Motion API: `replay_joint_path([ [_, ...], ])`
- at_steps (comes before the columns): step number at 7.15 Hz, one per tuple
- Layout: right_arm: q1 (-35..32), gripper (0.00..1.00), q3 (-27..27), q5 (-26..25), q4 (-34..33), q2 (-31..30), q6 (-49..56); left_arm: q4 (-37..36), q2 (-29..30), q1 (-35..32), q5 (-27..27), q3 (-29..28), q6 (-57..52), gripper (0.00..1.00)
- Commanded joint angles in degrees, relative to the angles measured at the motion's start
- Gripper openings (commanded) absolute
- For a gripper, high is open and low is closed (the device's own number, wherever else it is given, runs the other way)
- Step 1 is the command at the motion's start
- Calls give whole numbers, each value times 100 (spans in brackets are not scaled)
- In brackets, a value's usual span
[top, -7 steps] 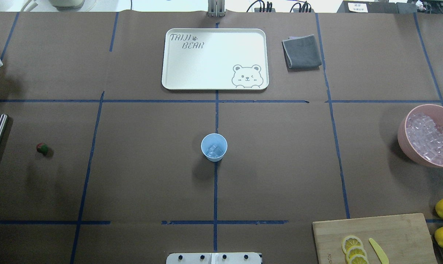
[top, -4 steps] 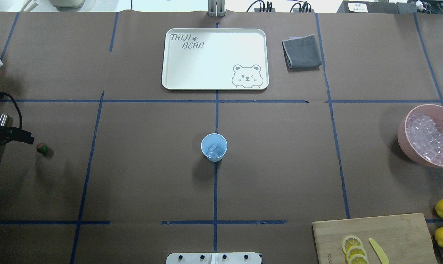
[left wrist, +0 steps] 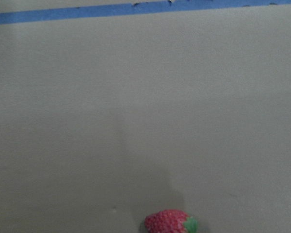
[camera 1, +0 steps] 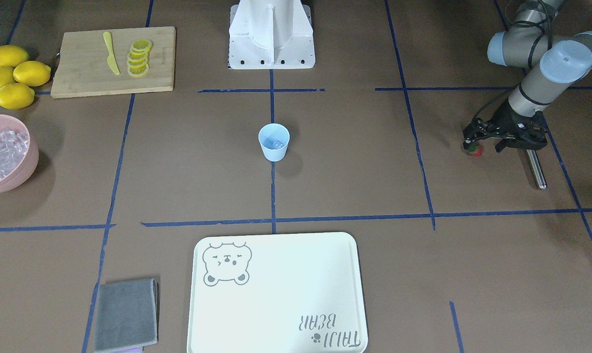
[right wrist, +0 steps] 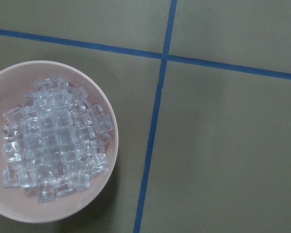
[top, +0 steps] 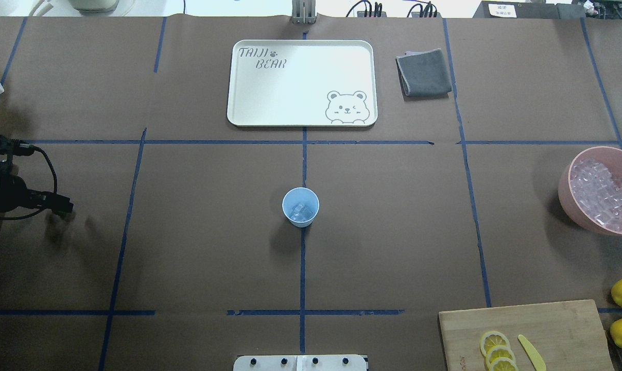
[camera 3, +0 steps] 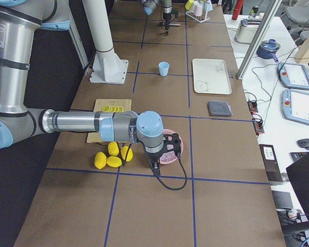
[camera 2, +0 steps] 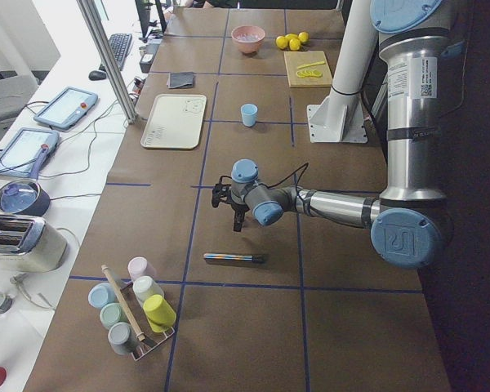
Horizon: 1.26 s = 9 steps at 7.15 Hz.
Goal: Mash ice and strawberries in cup
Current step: 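Close the left gripper on the strawberry and lift it, then carry the strawberry over the blue cup and lower it in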
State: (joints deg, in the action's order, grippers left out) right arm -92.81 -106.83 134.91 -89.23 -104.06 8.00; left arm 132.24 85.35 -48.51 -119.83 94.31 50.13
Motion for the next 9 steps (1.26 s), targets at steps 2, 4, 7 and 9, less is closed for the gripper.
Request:
replay_joint_path([
  [2,0,99,4,0,2,0,0,74,17,34,73,-62,24,95],
  [4,0,100,4,0,2,0,0,56,8,34,153,-54,32,20],
  [7,0,99,4,0,2,0,0,48,8,34,153,16,32,8],
  [9,0,99,4,9,2,0,-9,-14,34,34,153,296,32,7],
])
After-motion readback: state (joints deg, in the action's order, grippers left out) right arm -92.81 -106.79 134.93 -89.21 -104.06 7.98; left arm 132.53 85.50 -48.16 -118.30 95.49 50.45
